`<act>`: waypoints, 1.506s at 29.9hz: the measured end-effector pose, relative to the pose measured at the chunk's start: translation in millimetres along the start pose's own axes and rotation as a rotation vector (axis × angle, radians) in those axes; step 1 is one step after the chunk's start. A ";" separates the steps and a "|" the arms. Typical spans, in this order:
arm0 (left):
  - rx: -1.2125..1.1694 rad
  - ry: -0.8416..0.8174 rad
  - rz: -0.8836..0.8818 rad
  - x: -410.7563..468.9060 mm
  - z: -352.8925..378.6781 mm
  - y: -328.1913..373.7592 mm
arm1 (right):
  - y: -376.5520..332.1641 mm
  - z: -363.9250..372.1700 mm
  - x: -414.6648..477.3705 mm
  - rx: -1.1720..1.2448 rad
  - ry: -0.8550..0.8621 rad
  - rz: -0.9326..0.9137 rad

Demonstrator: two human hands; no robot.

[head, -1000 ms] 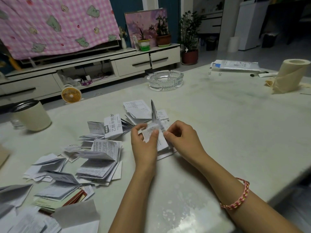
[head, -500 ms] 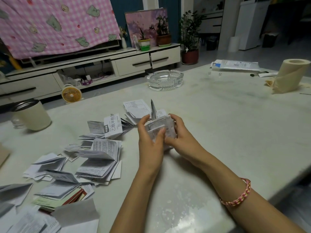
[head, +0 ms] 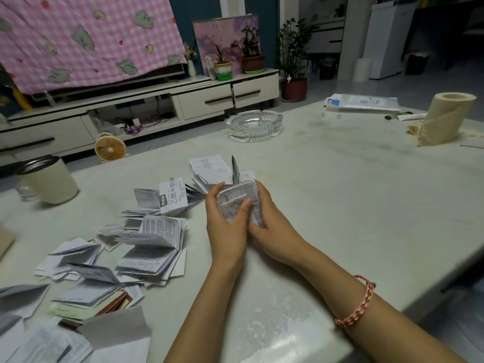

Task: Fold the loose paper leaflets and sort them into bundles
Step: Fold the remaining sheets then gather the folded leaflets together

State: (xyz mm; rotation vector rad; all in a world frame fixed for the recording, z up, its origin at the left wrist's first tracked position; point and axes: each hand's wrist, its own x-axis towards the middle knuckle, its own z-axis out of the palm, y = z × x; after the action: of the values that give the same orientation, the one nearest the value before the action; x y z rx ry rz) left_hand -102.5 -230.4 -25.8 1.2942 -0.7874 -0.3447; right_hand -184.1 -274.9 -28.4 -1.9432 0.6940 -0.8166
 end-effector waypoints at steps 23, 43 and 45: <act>-0.064 0.002 -0.395 -57.8 -10.7 50.6 | -44.7 -27.2 -70.4 0.082 0.162 0.114; 0.347 0.393 -0.164 -75.3 14.8 34.1 | -30.5 -5.9 -83.6 0.071 0.266 0.072; 0.328 0.407 -0.136 -77.1 14.9 34.2 | -32.5 -3.2 -78.5 0.075 0.324 0.158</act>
State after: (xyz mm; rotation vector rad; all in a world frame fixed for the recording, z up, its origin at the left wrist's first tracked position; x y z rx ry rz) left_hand -173.3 -182.8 -17.6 1.6636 -0.4197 -0.0520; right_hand -231.0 -204.5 -19.4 -1.6816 0.9813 -1.0542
